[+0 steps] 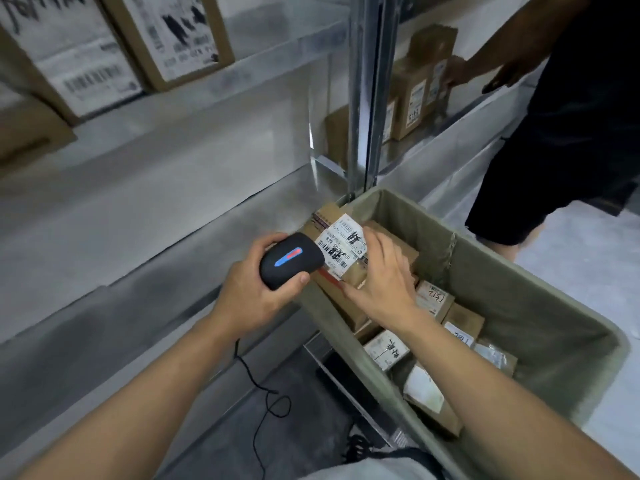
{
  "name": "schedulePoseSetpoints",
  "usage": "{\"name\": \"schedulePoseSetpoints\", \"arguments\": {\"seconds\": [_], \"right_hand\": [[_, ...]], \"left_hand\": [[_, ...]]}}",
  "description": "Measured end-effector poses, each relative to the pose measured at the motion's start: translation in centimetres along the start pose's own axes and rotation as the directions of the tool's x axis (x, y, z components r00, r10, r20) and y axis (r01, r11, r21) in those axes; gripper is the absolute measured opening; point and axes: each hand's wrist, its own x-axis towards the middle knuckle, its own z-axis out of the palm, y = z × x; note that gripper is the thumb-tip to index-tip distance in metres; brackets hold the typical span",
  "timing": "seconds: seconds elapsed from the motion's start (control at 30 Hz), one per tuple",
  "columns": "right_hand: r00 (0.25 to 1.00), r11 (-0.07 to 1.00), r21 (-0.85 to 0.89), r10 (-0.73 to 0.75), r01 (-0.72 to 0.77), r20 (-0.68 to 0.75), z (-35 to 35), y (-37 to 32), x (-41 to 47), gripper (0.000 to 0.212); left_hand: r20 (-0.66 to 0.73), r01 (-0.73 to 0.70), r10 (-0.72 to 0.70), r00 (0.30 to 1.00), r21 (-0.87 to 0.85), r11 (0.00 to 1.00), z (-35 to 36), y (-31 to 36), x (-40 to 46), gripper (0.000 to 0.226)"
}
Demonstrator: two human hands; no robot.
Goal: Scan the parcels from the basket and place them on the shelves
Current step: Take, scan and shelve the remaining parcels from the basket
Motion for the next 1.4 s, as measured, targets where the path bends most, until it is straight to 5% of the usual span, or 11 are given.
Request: {"name": "schedulePoseSetpoints", "arguments": {"seconds": [0.23, 0.53, 1.4], "right_hand": [[0.982, 0.981, -0.062, -0.186, 0.183, -0.039, 0.4, -6.4, -1.4, 0.097], [0.958, 0.955, -0.085, -0.287, 0.284, -0.019, 0.7, -11.1, -4.5, 0.097], [0.956, 0.953, -0.119, -0.286, 0.278, -0.064, -1.2, -13.4, -9.0, 0.104]], "left_hand": [[-0.188, -0.016, 0.007, 0.982, -0.044, 0.999, -5.2, -0.1, -5.1, 0.056], [-0.257, -0.004, -0.002, 0.966, -0.022, 1.000, -9.0, -0.3, -11.1, 0.056], [-0.288, 0.006, -0.010, 0.958, -0.015, 1.000, -9.8, -1.2, -19.6, 0.067]]}}
